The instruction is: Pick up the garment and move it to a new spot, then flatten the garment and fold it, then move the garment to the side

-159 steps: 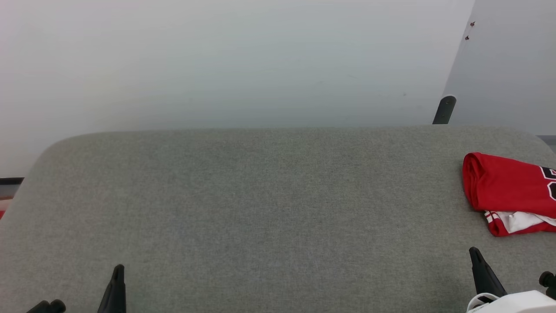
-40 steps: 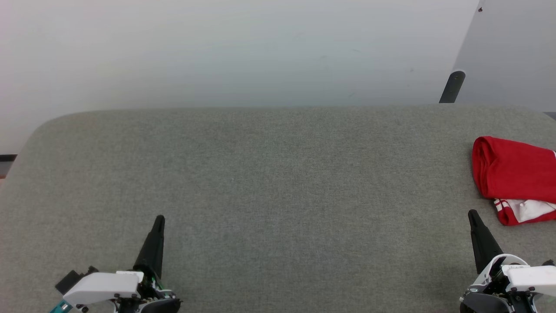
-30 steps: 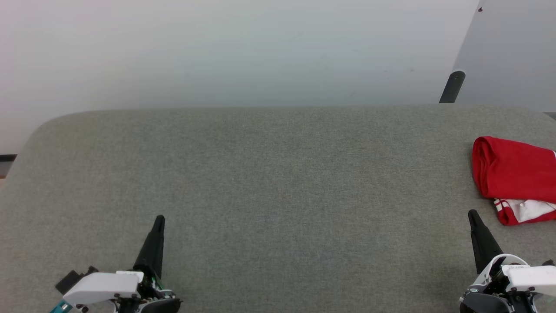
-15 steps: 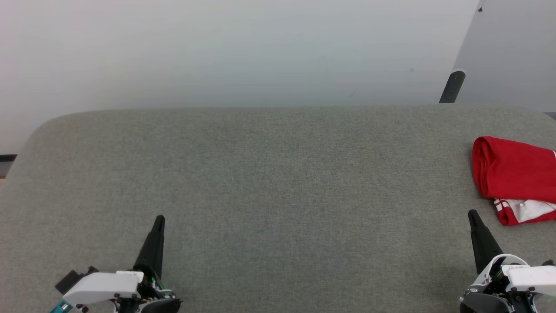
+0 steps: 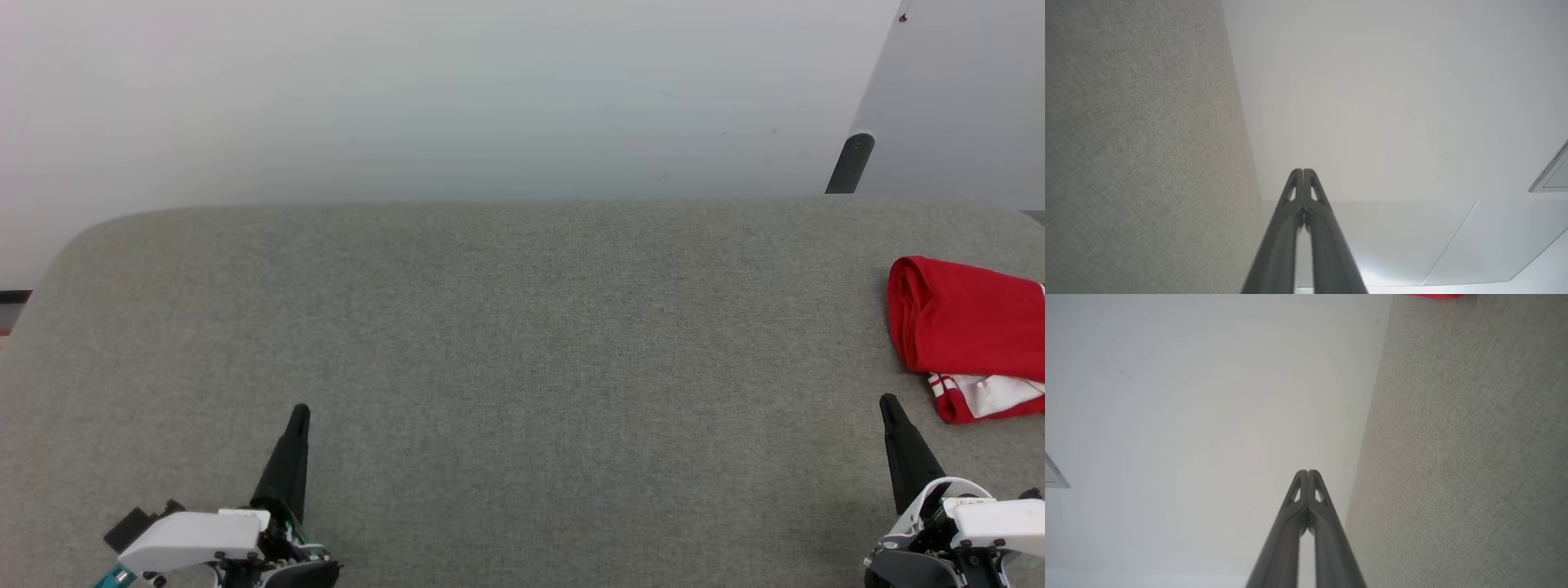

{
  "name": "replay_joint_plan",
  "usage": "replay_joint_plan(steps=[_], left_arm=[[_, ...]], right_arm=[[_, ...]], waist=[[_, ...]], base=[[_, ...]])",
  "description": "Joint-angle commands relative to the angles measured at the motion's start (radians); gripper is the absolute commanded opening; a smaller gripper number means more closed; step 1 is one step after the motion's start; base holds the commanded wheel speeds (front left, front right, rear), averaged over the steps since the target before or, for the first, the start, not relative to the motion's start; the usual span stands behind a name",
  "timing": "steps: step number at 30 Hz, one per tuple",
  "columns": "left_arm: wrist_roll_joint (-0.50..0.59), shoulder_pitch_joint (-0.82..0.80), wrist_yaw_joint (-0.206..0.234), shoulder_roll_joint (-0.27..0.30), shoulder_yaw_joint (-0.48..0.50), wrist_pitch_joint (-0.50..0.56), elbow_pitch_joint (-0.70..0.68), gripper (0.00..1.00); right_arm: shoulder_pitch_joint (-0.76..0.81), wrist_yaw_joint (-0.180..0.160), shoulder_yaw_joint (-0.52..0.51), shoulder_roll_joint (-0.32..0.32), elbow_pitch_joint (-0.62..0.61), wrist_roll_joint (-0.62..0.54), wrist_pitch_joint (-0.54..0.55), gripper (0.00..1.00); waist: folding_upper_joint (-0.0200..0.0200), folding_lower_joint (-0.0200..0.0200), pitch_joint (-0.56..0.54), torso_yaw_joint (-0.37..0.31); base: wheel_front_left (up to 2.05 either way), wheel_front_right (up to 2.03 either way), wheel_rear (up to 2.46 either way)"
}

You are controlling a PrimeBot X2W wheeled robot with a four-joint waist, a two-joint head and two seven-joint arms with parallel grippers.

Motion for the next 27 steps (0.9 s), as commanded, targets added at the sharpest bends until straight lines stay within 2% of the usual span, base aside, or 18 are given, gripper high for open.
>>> replay_joint_plan(steps=[1,27], left_arm=[[-0.003,-0.009,-0.005,0.000,0.001,0.002,0.001,0.00],[-0.003,-0.009,-0.005,0.000,0.001,0.002,0.001,0.00]], right_arm=[[-0.004,0.000,0.000,0.003,0.000,0.004,0.000,0.00],[-0.004,0.000,0.000,0.003,0.000,0.004,0.000,0.00]], waist=[[0.0000,-0.0001,0.000,0.000],[0.0000,-0.0001,0.000,0.000]], base=[[0.00,0.00,0.00],[0.00,0.00,0.00]])
